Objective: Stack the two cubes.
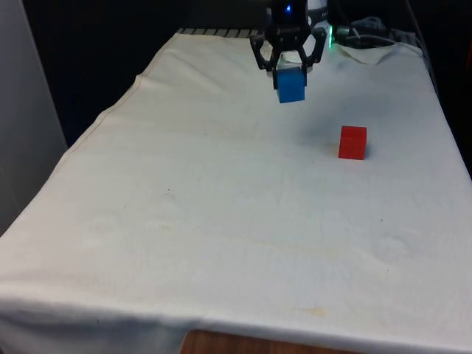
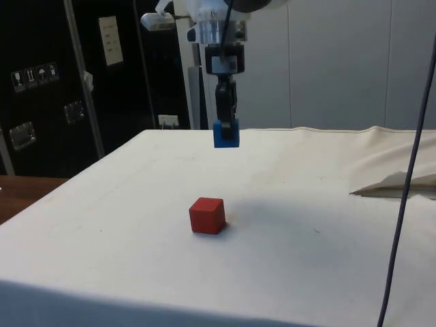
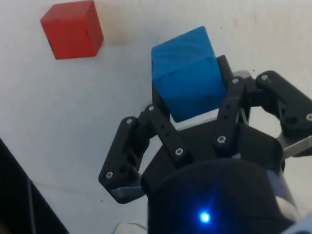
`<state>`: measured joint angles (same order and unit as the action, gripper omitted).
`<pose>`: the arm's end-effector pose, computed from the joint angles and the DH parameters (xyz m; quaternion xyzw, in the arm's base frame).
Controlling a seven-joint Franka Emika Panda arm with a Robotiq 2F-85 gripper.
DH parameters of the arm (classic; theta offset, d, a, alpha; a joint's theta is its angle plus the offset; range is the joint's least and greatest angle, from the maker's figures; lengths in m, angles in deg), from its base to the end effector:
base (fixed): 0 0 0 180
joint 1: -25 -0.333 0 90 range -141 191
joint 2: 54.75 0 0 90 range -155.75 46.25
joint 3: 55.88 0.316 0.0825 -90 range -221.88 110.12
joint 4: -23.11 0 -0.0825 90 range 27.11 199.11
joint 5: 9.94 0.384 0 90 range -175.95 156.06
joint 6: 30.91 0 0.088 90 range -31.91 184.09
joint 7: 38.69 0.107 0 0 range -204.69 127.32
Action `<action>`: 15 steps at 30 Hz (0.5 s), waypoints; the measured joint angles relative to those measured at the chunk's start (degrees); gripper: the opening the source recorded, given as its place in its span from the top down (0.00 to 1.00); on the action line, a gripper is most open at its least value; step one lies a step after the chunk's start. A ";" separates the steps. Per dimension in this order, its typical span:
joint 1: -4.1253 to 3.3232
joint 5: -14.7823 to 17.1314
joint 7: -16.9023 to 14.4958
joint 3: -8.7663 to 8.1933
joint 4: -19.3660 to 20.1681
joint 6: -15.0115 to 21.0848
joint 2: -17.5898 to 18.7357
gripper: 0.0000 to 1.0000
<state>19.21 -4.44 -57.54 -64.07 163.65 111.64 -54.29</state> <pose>0.4812 -0.0207 0.2973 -0.9939 -0.1056 -0.0187 0.0261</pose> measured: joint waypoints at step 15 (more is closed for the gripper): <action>-0.29 -2.75 5.61 3.78 -0.69 -0.06 0.17 0.99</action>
<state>18.93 -7.19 -51.92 -60.29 162.97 111.58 -54.12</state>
